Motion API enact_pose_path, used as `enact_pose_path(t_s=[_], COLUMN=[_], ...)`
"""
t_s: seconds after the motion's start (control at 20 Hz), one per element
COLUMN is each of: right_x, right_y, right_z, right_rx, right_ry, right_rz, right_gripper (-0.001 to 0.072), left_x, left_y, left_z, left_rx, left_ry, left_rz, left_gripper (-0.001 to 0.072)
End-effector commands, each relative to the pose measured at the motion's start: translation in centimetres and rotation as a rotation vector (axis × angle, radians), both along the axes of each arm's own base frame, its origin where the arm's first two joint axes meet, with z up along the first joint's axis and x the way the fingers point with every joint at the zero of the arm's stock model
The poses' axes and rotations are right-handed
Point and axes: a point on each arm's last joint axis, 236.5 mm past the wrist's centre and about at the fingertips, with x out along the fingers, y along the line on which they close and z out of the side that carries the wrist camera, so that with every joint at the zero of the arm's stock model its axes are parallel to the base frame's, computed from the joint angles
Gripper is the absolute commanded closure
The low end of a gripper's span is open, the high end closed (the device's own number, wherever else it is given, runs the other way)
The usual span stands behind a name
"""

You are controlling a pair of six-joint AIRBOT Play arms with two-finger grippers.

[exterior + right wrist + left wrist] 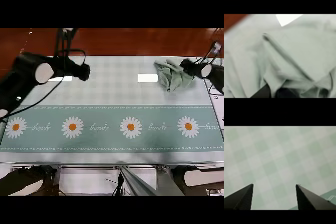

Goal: Fold the shirts.

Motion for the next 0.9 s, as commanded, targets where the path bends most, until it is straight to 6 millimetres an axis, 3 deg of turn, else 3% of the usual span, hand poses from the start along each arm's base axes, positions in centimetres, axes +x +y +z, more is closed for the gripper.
enact_pose_path(t_s=[0.0,0.15,0.25,0.35,0.4,0.45,0.5,0.55,0.65,0.7,0.75,0.85], right_x=[-1.3,-7.3,-12.6,-18.2,-20.4,-22.2,-23.5,-24.7,-27.0,-28.0,-28.8,-29.8], right_y=[3.0,7.5,11.0,15.1,17.3,19.9,22.9,25.6,30.5,32.7,34.7,39.3], right_z=[15.4,29.4,36.5,41.2,42.0,41.3,38.9,35.4,26.5,22.0,18.2,11.3], right_rx=[-0.138,-0.184,-0.173,-0.097,-0.055,-0.023,-0.018,-0.031,-0.06,-0.077,-0.09,-0.062], right_ry=[-0.291,-0.56,-0.719,-0.831,-0.842,-0.798,-0.698,-0.563,-0.251,-0.124,-0.038,0.056], right_rz=[0.099,0.167,0.227,0.317,0.379,0.466,0.573,0.684,0.879,0.957,1.016,1.09], right_gripper=[0.069,0.069,0.0689,0.0688,0.0688,0.0688,0.0688,0.0688,0.0688,0.0688,0.0688,0.0687], left_x=[0.1,-2.4,-5.5,-8.8,-10.0,-10.9,-11.6,-12.2,-13.4,-13.7,-13.8,-13.3], left_y=[-0.1,1.2,2.7,4.4,5.0,5.6,6.1,6.5,7.2,7.4,7.4,7.1], left_z=[9.6,20.9,27.0,29.9,29.5,28.0,25.8,23.2,18.5,17.0,15.8,13.9], left_rx=[-0.088,-0.192,-0.251,-0.279,-0.269,-0.243,-0.204,-0.168,-0.092,-0.068,-0.052,-0.038], left_ry=[-0.183,-0.396,-0.517,-0.571,-0.542,-0.472,-0.382,-0.276,-0.104,-0.055,-0.025,0.007], left_rz=[-0.001,-0.001,-0.001,0.002,0.008,0.017,0.026,0.043,0.06,0.063,0.064,0.061], left_gripper=[0.0085,0.0086,0.0085,0.0086,0.0088,0.0094,0.0095,0.0095,0.0098,0.0197,0.0391,0.0399])
